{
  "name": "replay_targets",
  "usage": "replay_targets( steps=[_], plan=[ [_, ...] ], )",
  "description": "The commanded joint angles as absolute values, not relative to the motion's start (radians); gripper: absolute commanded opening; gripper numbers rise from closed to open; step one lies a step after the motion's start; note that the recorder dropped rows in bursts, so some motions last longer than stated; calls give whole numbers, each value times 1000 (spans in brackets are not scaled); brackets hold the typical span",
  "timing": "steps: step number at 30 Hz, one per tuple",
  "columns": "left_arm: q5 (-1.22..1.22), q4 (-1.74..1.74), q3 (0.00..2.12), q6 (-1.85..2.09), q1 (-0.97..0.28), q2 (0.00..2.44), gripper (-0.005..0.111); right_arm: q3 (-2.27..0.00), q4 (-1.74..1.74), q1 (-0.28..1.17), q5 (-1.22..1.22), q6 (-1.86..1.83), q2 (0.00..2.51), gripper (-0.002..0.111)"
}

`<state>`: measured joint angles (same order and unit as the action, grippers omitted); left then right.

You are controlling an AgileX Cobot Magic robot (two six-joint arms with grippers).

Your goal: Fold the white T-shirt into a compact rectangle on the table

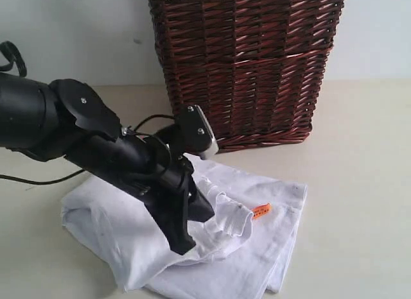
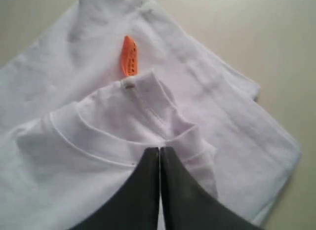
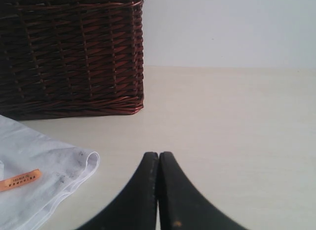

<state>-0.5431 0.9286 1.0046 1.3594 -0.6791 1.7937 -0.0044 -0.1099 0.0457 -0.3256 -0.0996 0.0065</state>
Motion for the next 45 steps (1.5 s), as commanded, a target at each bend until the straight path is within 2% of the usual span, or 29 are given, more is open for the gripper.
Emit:
replay_targets(
  steps=[1, 3, 5, 12, 24, 25, 27, 28, 33, 40, 45],
  plan=[
    [-626, 915, 1002, 1352, -716, 1809, 40, 0, -107, 46, -312, -101, 0, 0],
    [-585, 927, 1000, 1352, -749, 1810, 62, 0, -107, 46, -312, -101, 0, 0],
    [-539, 925, 1000, 1352, -782, 1810, 70, 0, -107, 46, -312, -101, 0, 0],
    [-419, 874, 1000, 1361, -872, 1852, 53, 0, -107, 46, -312, -101, 0, 0],
    [-258, 770, 1000, 1278, -880, 1901, 52, 0, -107, 46, -312, -101, 0, 0],
    [-251, 770, 1000, 1278, -880, 1906, 51, 0, -107, 46, -312, -101, 0, 0],
    [-250, 770, 1000, 1278, -880, 1930, 36, 0, -107, 46, -312, -101, 0, 0],
    [-252, 770, 1000, 1278, -880, 1952, 24, 0, -107, 46, -312, -101, 0, 0],
    [-231, 704, 1000, 1281, -880, 1962, 0, 0, -107, 46, -312, -101, 0, 0],
    [-223, 698, 1002, 1279, -880, 1814, 0, 0, -107, 46, -312, -101, 0, 0],
    [-231, 712, 1015, 1279, -901, 1793, 0, 0, -107, 46, -312, -101, 0, 0]
  ],
)
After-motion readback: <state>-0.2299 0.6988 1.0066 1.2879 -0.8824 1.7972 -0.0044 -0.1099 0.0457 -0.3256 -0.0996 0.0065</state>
